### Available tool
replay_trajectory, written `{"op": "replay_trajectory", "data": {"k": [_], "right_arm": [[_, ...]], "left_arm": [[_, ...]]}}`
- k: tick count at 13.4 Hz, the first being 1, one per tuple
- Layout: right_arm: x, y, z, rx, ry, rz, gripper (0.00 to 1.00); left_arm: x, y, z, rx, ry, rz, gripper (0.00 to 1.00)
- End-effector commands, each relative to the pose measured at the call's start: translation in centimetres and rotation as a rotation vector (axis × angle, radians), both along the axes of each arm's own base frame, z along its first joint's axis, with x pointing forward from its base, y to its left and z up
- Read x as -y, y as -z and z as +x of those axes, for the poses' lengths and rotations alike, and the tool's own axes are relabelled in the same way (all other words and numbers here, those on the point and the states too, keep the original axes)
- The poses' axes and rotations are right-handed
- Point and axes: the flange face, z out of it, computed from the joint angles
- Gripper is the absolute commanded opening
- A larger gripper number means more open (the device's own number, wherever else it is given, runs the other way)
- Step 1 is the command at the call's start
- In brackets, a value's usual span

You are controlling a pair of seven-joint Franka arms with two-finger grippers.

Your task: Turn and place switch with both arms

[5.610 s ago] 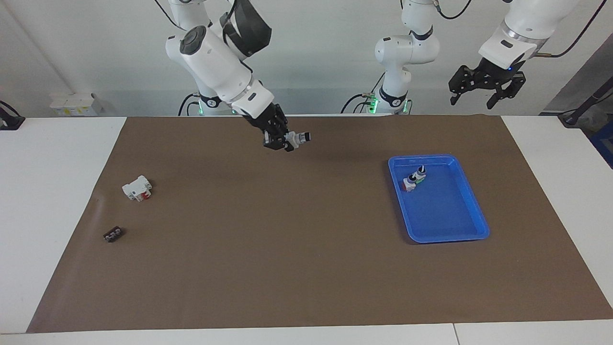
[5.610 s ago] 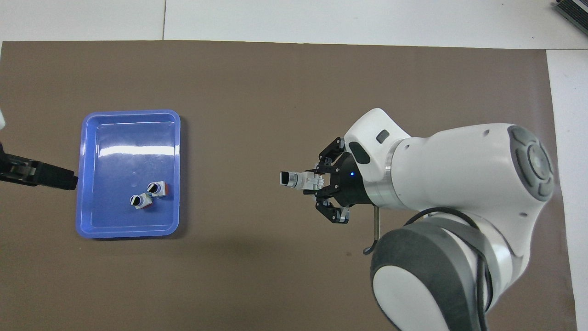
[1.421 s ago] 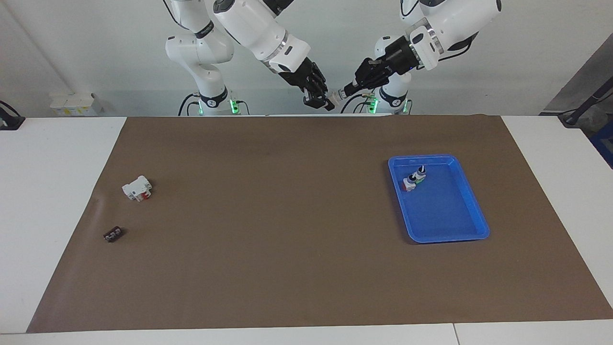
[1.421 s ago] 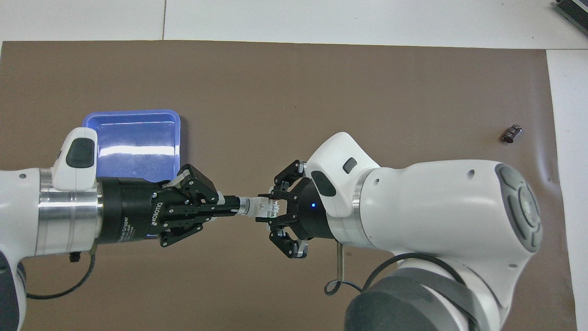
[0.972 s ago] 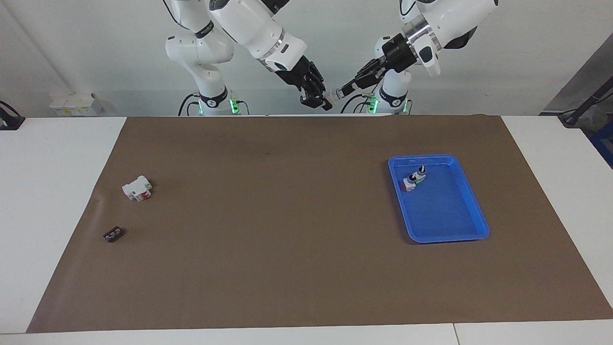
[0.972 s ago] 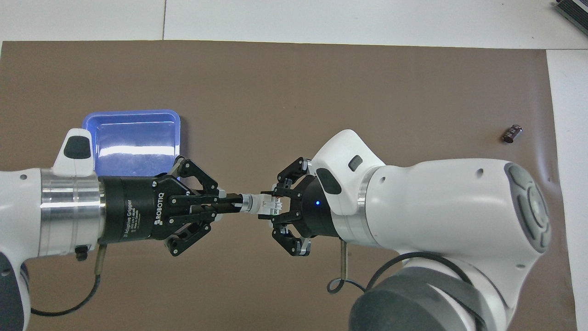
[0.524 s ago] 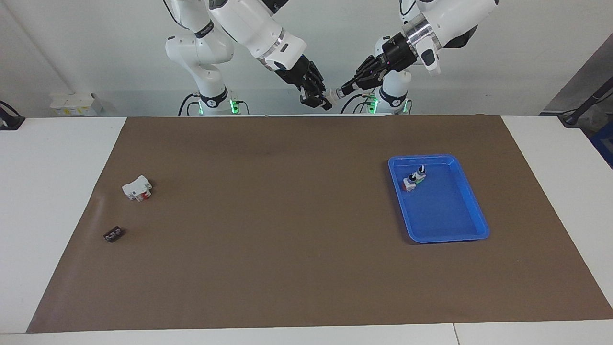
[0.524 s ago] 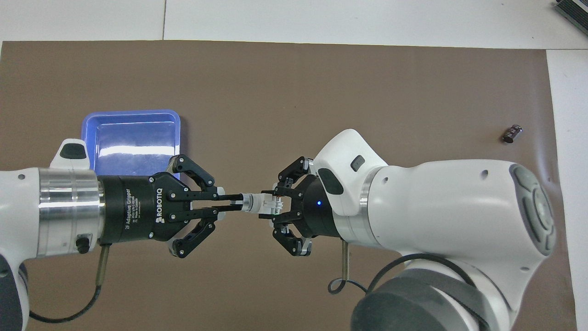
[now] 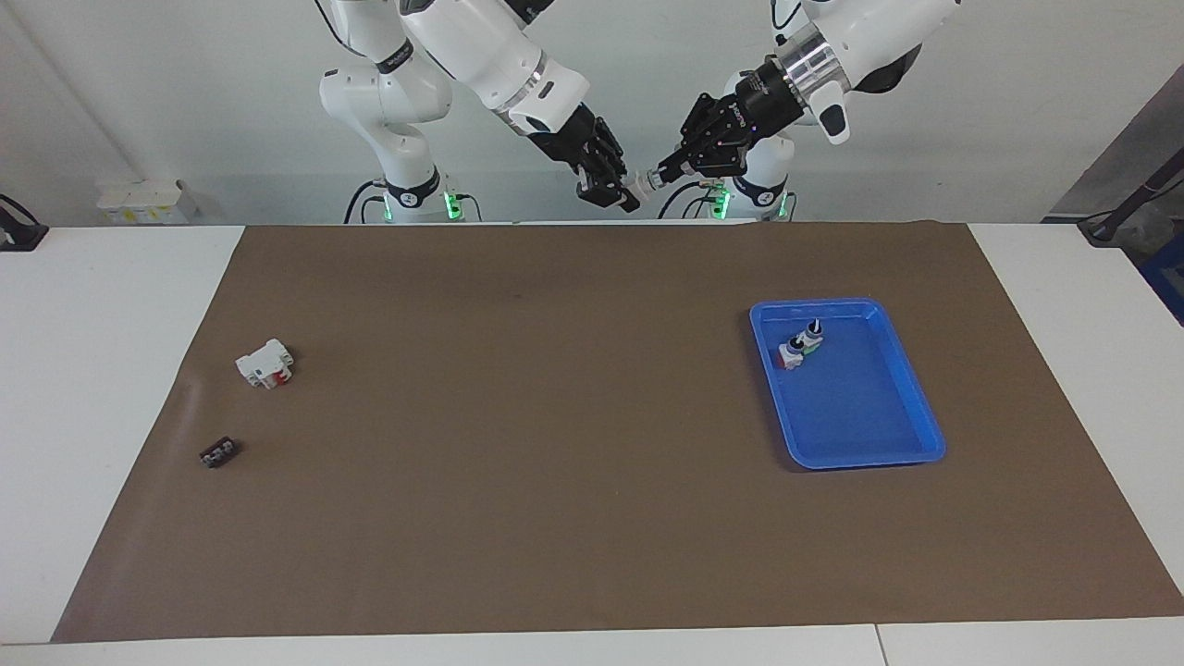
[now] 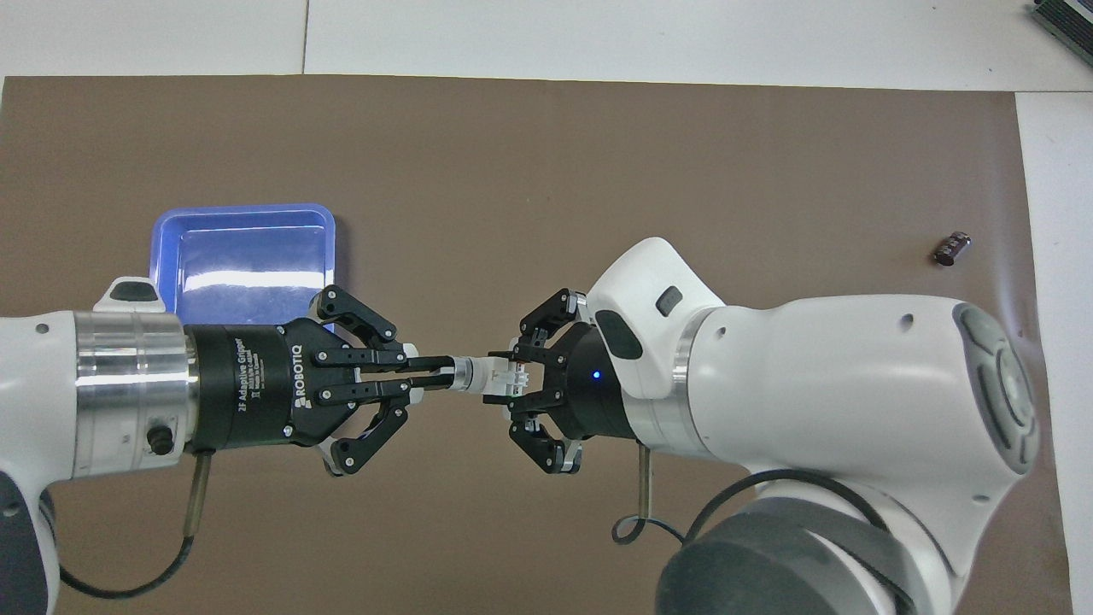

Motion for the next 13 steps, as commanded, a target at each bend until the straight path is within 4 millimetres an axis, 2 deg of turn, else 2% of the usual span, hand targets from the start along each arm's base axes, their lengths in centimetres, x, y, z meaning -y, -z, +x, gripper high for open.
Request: {"op": "replay_trajectory", "data": {"k": [1, 4, 12, 13], "right_arm": [[-1.38, 0.32, -0.62, -0.028, 0.004, 0.019, 0.0], [-1.38, 0.41, -0.64, -0.03, 0.003, 0.017, 0.0], [-1.46, 0.44, -0.72, -0.034, 0.002, 0.016, 0.0], [-1.45, 0.37, -0.76, -0.062, 0.036, 0.017, 0.56]], "left_arm": [[1.82, -1.54, -0.03, -0.048, -0.078, -0.03, 0.0], [2.32, -1.34, -0.13, -0.082, -0.133, 0.017, 0.0], [1.75, -1.14, 0.3, -0.128, -0.235, 0.046, 0.0], [1.73, -1.16, 0.33, -0.131, -0.242, 0.044, 0.0]]}}
